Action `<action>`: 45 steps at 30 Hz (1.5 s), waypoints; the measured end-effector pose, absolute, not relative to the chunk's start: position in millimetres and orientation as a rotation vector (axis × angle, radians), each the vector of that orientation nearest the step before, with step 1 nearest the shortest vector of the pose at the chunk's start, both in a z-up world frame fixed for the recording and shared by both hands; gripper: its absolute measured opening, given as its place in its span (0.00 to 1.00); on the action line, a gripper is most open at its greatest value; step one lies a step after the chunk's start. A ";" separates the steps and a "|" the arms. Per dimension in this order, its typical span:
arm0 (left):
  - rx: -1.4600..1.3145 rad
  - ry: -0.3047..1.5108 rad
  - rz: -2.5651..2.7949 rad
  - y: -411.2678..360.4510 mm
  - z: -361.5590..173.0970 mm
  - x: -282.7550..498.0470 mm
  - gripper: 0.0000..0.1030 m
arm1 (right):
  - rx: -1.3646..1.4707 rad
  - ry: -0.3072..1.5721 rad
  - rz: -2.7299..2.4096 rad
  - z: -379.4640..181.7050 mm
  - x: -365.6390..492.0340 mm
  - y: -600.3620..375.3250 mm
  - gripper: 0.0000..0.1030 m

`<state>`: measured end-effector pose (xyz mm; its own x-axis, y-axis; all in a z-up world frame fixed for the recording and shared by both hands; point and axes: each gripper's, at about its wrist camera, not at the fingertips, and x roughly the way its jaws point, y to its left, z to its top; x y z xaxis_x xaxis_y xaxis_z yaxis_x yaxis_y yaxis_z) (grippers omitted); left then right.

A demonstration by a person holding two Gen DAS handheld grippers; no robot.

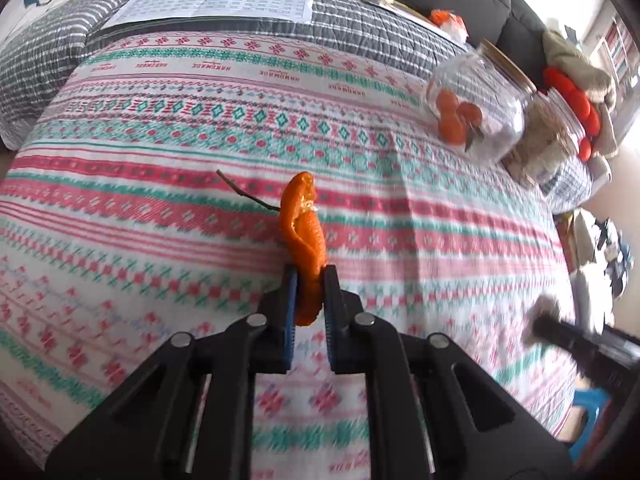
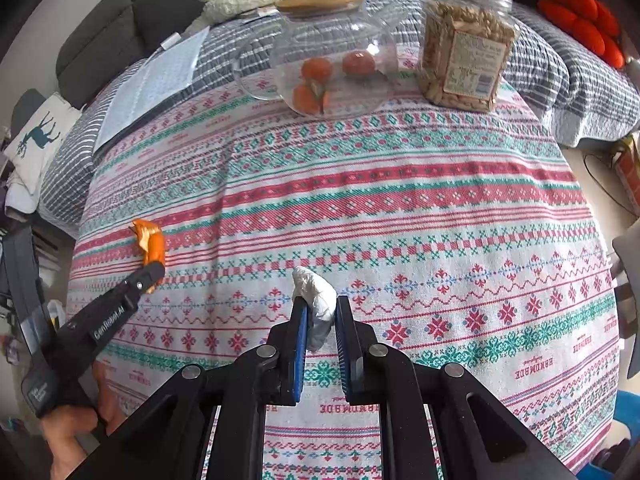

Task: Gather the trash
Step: 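Release the orange peel from the left tool into the bin while the right tool drops the tissue in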

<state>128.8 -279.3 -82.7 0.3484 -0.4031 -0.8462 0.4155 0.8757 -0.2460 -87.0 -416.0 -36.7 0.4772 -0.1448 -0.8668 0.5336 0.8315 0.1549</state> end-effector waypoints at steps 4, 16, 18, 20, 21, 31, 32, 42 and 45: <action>0.060 1.102 -0.560 -269.7 -74.2 119.5 0.12 | 0.417 0.979 -0.418 -29.6 -85.0 -401.3 0.14; 0.034 1.130 -0.507 -196.6 -52.6 111.1 0.12 | 0.333 0.952 -0.291 -10.8 -68.2 -321.1 0.14; 0.031 1.117 -0.485 -180.1 -46.9 111.9 0.12 | 0.319 0.954 -0.274 -10.1 -62.8 -309.7 0.14; 0.023 1.107 -0.464 -162.3 -41.4 113.2 0.12 | 0.308 0.952 -0.255 -8.4 -56.1 -295.9 0.14; 0.017 1.103 -0.454 -153.8 -39.0 114.0 0.12 | 0.307 0.950 -0.247 -8.2 -54.2 -291.9 0.14; -0.040 1.073 -0.340 -60.2 -22.5 124.3 0.12 | 0.251 0.956 -0.142 -7.1 -16.4 -227.6 0.14; -0.048 1.070 -0.328 -50.2 -20.8 125.0 0.12 | 0.247 0.960 -0.132 -8.3 -12.4 -220.8 0.14; -0.149 1.087 -0.179 60.6 -19.1 143.1 0.12 | 0.201 1.003 -0.029 -21.4 23.5 -158.7 0.14; -0.172 1.143 -0.141 84.6 -35.8 150.2 0.12 | 0.199 1.023 0.000 -28.1 34.7 -142.3 0.14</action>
